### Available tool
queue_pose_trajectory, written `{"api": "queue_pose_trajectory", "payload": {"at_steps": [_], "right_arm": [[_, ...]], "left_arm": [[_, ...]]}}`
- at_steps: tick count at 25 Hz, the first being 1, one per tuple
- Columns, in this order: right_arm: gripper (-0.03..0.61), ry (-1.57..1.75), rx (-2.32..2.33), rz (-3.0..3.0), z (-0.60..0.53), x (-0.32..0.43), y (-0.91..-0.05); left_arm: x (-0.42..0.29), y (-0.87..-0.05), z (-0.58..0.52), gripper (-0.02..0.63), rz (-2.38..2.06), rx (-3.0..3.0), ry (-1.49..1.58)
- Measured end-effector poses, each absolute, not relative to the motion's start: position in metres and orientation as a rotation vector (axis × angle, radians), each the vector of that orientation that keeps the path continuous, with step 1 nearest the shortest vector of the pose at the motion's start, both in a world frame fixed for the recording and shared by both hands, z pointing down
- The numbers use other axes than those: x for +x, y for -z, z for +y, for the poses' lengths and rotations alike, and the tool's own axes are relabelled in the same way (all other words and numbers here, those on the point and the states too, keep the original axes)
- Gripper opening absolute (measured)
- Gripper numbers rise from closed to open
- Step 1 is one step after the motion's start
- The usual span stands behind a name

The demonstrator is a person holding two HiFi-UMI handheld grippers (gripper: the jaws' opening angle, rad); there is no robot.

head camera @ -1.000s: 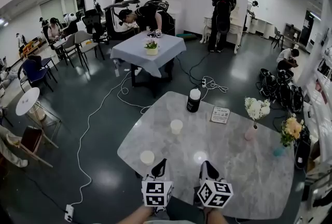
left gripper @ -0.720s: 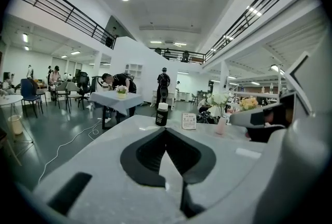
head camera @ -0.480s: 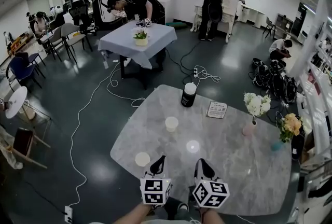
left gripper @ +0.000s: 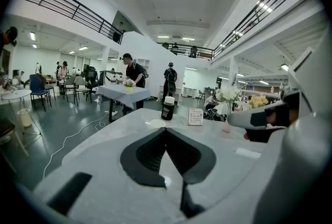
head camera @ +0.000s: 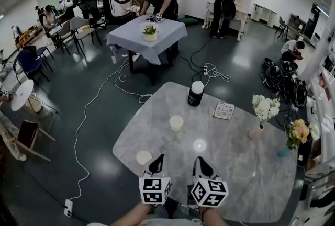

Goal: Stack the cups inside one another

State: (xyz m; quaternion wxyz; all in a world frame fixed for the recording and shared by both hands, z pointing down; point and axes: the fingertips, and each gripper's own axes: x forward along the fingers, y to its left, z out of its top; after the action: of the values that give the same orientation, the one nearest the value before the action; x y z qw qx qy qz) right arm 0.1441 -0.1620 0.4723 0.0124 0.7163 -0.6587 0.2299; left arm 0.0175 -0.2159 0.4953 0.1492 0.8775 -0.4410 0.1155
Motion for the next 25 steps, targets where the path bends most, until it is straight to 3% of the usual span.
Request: {"api": "queue_pose_trajectory", "payload": {"at_steps": [11,25], "right_arm": [[0.006,-0.688,2.116,-2.1,-0.193,0.123,-0.481],[0.009,-0.734,2.094,-2.094,-0.251,0.121,-0.508]], "left_arm": [[0.01,-0.507,-0.218,-0.002,-1.3,2.477,-0.359],[-0.048,-0.514,-0.247,-0.002,-1.447,2.343,-0.334]]}}
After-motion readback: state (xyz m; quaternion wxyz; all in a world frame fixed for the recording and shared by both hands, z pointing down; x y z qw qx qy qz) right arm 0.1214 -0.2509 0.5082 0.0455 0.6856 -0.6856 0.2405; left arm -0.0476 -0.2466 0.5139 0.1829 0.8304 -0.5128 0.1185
